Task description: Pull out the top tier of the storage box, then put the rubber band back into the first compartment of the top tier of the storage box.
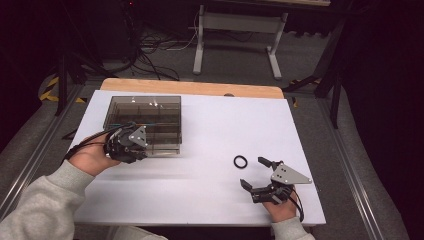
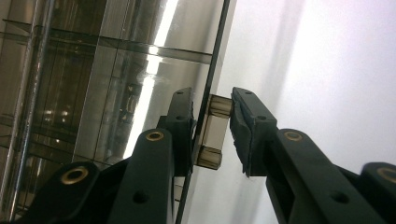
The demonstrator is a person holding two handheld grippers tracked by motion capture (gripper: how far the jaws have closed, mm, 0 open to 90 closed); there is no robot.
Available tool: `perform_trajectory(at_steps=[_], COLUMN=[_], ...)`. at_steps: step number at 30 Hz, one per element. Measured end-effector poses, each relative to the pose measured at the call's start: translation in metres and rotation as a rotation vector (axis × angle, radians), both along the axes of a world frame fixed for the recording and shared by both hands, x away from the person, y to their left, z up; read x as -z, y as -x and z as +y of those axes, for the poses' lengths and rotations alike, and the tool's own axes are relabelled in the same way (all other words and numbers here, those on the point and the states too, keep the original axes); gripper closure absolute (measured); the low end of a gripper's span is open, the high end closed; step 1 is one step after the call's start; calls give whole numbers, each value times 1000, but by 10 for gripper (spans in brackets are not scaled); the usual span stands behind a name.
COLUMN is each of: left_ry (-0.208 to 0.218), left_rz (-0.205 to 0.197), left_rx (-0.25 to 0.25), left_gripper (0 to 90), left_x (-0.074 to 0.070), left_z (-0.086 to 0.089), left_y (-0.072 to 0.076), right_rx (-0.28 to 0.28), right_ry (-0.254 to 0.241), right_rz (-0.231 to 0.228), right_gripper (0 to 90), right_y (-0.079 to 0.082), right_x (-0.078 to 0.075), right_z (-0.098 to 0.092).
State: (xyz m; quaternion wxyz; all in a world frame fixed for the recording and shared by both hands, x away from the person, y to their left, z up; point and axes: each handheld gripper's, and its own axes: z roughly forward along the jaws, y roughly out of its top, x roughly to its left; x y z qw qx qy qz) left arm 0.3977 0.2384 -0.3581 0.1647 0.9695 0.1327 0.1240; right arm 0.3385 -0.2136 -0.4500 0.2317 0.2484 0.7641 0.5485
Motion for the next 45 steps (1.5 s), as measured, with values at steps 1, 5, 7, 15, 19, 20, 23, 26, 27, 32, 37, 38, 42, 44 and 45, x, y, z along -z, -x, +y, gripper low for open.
perform_trajectory(at_steps=[1,5,7,15,19,20,23,26,27,32,37,38,42,44,45], left_ry=[18,62,83,338,474,490,515,536,545,600,635,642,675,682,688], left_rz=[-2,0,-3,-82,-91,-94,-109,-122,-126,-127,-137,-142,-125,-110,-96], left_rx=[-3,-15,-19,-79,-100,-100,-100,-96,-93,-91,-101,-106,-116,-112,-114], left_gripper=[658,620,568,172,72,54,19,2,2,6,16,16,38,70,70], left_x=[-1,-5,-7,-20,-22,-23,-23,-24,-24,-23,-22,-21,-18,-17,-15], left_z=[1,4,4,-2,-12,-14,-18,-23,-26,-32,-41,-44,-56,-59,-62], left_y=[0,2,3,17,23,24,26,28,29,31,33,33,32,30,29], right_rx=[0,0,0,4,6,6,5,5,6,7,4,4,6,6,6], right_ry=[1,1,1,-4,-5,-4,-4,-4,-2,-1,-1,1,0,0,-1], right_rz=[-1,0,-1,-6,-6,-6,-5,-4,-5,-1,3,4,7,6,6], right_gripper=[30,30,30,30,32,33,33,34,35,38,40,40,40,40,40], right_y=[0,0,0,0,1,1,1,1,1,1,1,1,1,1,1], right_x=[0,0,0,0,-1,-1,-1,-1,-1,-1,-1,-2,-2,-2,-2], right_z=[0,0,0,0,0,0,0,-1,-1,-1,-1,-1,-2,-1,-2])
